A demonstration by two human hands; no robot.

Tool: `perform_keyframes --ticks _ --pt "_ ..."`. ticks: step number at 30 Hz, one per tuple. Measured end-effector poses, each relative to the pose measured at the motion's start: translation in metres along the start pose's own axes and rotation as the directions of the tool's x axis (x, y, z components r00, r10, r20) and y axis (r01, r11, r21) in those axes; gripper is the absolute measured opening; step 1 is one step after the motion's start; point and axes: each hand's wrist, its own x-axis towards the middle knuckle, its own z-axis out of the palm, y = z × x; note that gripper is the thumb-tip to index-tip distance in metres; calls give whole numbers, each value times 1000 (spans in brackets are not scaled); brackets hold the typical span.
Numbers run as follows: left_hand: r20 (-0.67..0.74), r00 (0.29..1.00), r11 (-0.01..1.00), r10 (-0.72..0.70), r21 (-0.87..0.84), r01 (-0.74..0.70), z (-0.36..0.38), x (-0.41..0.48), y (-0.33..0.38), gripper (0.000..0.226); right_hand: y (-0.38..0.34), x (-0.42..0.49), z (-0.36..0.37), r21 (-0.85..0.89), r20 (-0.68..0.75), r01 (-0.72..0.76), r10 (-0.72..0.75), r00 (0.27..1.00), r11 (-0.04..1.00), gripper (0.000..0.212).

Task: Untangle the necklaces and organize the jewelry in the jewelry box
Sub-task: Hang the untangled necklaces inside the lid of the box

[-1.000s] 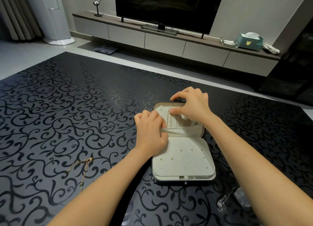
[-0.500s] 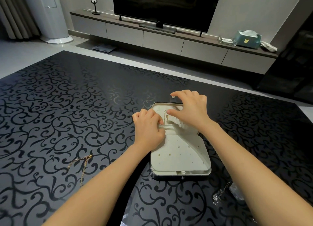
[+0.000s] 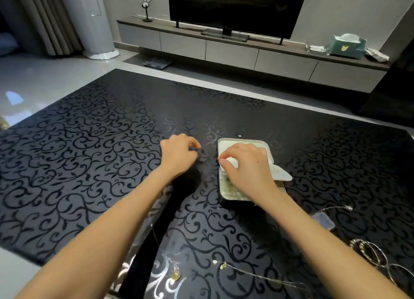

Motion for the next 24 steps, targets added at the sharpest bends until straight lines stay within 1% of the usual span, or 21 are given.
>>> perform_keyframes --ticks 2,4,6,7,9,11,15,18,24 --pt "-11 992 992 -123 14 124 -21 -17 -30 29 -19 -10 9 50 18 24 -25 1000 998 17" --pt "28 968 967 -249 61 247 -34 -32 -60 22 -33 -18 23 100 64 28 -35 997 995 17" --pt "86 947 944 -308 152 293 -41 -49 -87 14 -46 -22 43 124 132 -7 -9 991 992 19" --pt "117 940 938 -320 175 298 -41 -56 -96 15 -51 -22 54 132 164 -34 12 986 991 19" --pt "174 924 936 -340 158 314 -43 -69 -106 15 -61 -21 76 165 228 -89 50 972 982 20" --pt "204 925 946 -322 107 306 -40 -76 -109 11 -71 -17 94 193 273 -147 90 958 970 19" --pt "211 953 976 -217 35 215 -34 -78 -107 9 -86 -2 123 187 254 -228 177 951 956 25" --pt "207 963 985 -174 37 170 -31 -74 -106 14 -91 16 136 107 267 -220 185 946 970 23" --pt "211 964 987 -159 44 153 -29 -71 -109 9 -97 40 145 18 377 -152 134 917 988 10"
